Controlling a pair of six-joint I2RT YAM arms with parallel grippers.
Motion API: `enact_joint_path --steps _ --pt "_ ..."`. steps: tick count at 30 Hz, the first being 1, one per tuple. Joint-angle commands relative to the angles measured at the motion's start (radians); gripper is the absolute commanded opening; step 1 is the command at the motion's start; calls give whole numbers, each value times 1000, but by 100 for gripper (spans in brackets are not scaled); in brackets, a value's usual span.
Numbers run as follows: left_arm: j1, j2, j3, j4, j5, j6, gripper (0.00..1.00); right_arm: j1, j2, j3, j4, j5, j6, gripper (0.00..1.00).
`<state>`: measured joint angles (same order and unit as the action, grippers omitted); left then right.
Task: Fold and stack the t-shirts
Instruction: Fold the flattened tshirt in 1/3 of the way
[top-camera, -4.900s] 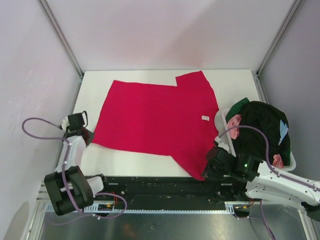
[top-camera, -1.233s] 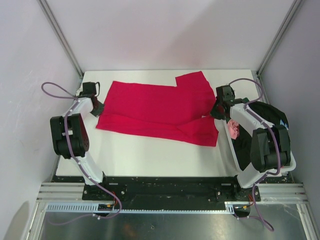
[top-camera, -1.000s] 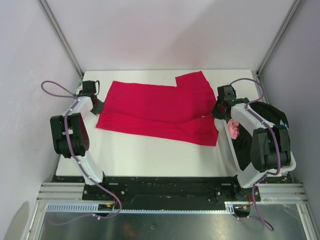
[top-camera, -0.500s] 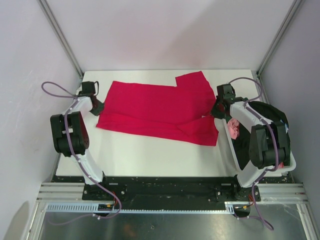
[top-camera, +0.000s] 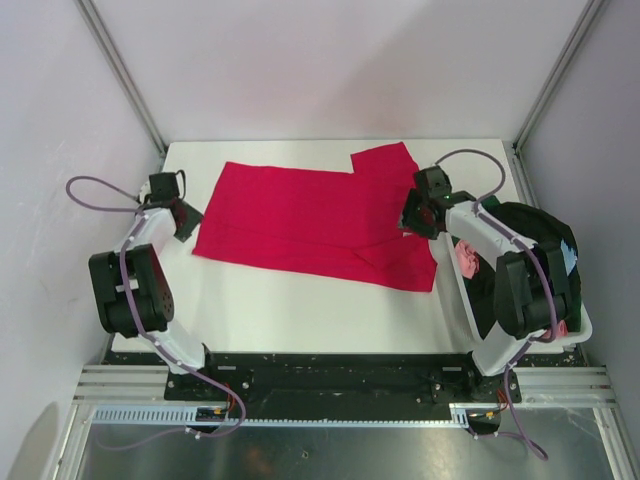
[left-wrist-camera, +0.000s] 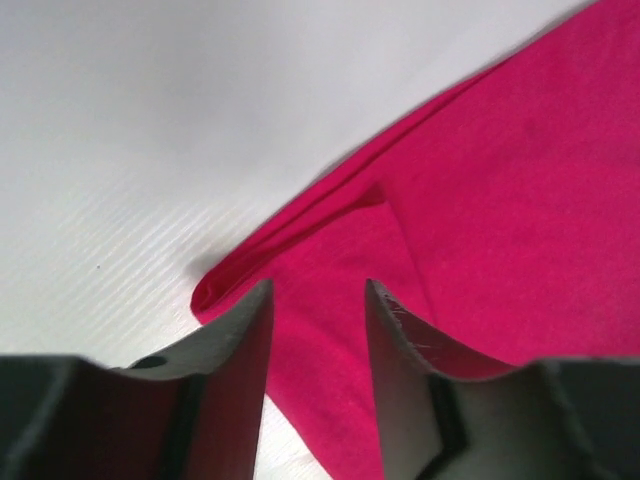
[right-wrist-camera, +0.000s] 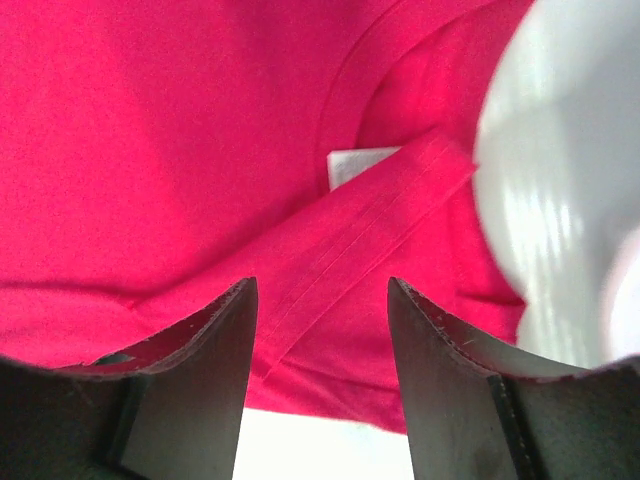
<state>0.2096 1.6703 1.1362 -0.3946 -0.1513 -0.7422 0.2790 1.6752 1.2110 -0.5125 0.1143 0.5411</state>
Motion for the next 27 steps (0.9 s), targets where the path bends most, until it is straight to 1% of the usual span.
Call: enact_joint_path --steps 1,6,10,12,16,20,23,27 --pt "-1 -49 -69 37 16 33 41 76 -85 -28 -17 37 22 58" --pt "-7 -30 -80 83 94 61 24 111 -128 -125 27 21 48 58" --pt "-16 4 -92 85 99 57 17 120 -134 -177 47 9 54 57" --pt "-16 4 -118 83 59 36 14 126 -134 -198 60 2 55 57" --pt "-17 5 -153 35 -66 -19 13 150 -126 -223 89 -6 60 58" --pt "-12 30 -143 -43 -179 -54 13 197 -94 -227 113 -3 73 58" --pt "-3 34 -143 -70 -216 -70 13 237 -72 -228 126 6 88 57" --pt "1 26 -145 -79 -231 -77 13 270 -47 -228 141 14 110 58"
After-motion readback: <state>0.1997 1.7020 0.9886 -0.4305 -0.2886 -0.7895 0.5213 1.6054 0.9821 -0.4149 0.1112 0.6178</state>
